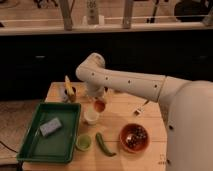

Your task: Place apple in paper cup

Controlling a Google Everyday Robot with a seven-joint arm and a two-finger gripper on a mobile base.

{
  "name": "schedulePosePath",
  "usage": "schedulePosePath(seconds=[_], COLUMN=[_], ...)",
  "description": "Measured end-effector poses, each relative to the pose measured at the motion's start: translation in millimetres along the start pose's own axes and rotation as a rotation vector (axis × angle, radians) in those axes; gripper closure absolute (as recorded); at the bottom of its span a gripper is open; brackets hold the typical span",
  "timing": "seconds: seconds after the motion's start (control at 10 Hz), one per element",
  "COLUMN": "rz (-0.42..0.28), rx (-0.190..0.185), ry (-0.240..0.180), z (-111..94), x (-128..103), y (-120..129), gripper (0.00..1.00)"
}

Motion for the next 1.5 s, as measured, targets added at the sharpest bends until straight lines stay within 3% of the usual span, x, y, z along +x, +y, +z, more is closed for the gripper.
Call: schedulePosePath(seconds=[0.5, 0.8, 1.1, 1.5], rz=[-0.023, -0.028, -0.042, -0.051], rx=[0.019, 0.031, 0.028, 0.031], ry=[-0.027, -0.066, -0.095, -0.125], z=[0, 0, 3, 5], x=[-4, -13, -20, -28], y=[-13, -22, -28, -33], gripper=[0.97, 0.95, 0.74, 0.3])
